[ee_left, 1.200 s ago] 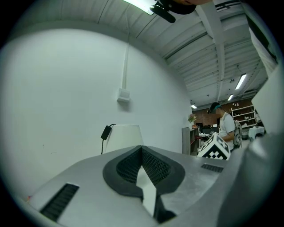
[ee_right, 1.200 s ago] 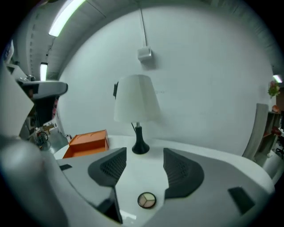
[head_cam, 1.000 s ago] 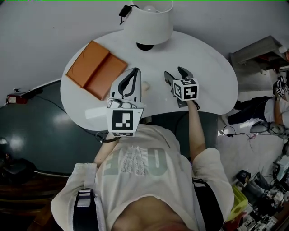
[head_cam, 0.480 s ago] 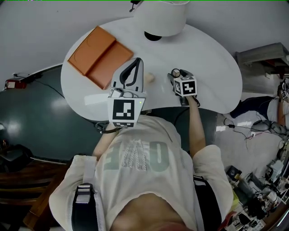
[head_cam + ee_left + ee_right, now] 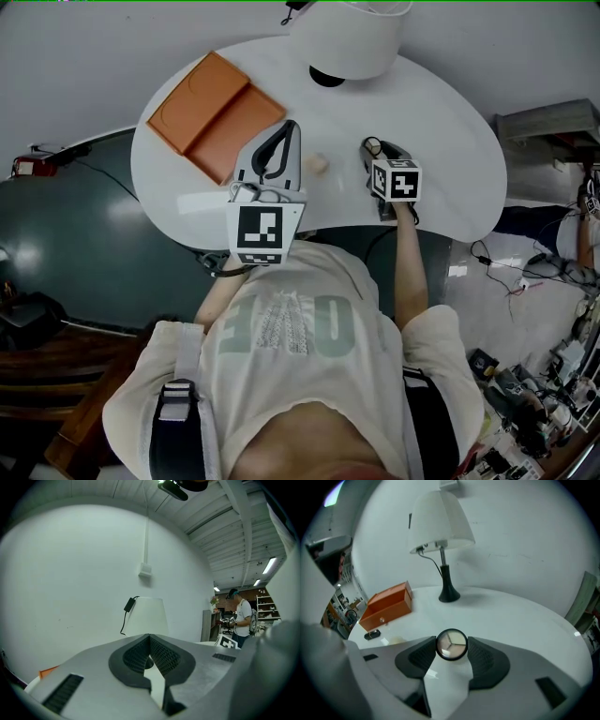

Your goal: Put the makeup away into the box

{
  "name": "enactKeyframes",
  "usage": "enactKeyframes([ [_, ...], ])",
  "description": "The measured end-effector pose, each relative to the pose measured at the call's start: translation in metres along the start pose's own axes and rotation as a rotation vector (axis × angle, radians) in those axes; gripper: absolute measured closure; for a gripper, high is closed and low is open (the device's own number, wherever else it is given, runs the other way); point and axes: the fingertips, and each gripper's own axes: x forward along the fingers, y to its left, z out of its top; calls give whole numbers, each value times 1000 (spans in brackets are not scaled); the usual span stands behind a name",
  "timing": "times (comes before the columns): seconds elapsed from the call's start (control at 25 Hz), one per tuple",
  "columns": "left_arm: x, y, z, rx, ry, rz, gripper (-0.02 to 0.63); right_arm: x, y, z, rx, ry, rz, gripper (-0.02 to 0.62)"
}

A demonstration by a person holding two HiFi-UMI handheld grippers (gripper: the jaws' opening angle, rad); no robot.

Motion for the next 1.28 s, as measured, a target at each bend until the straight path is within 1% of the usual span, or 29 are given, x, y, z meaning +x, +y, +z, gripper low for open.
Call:
enactKeyframes([
  [0.12,-1,5,3,-1,-6,12,598,-34,19,60,-18,-177,26,377],
  [0.2,-2,10,5,-3,-10,24,598,-67,40,101,-45,-314,49,377],
  [0.28,-6,16,8,-7,-14,39,598,-101,64,131,-62,-431,68,377],
  [0.4,-11,24,15,-11,-25,56,598,-138,92,156,-44,-535,87,377],
  [0.52,-9,25,21,-13,-36,62,598,-158,106,166,-9,-598,112,377],
  [0.6,-8,25,23,-15,-35,64,598,-165,111,168,-4,-617,122,377],
  [0.76,-6,28,23,-15,-27,75,598,-169,119,171,-37,-619,127,377],
  [0.96,-6,40,19,-24,-25,114,598,-154,134,183,-88,-595,183,377],
  [1.04,-8,49,14,-32,-20,142,598,-140,146,188,-130,-572,215,377],
  [1.12,-10,60,8,-47,-14,176,598,-120,162,194,-165,-533,266,377],
  [1.28,-18,93,-11,-80,9,264,598,-60,204,201,-242,-418,381,377],
])
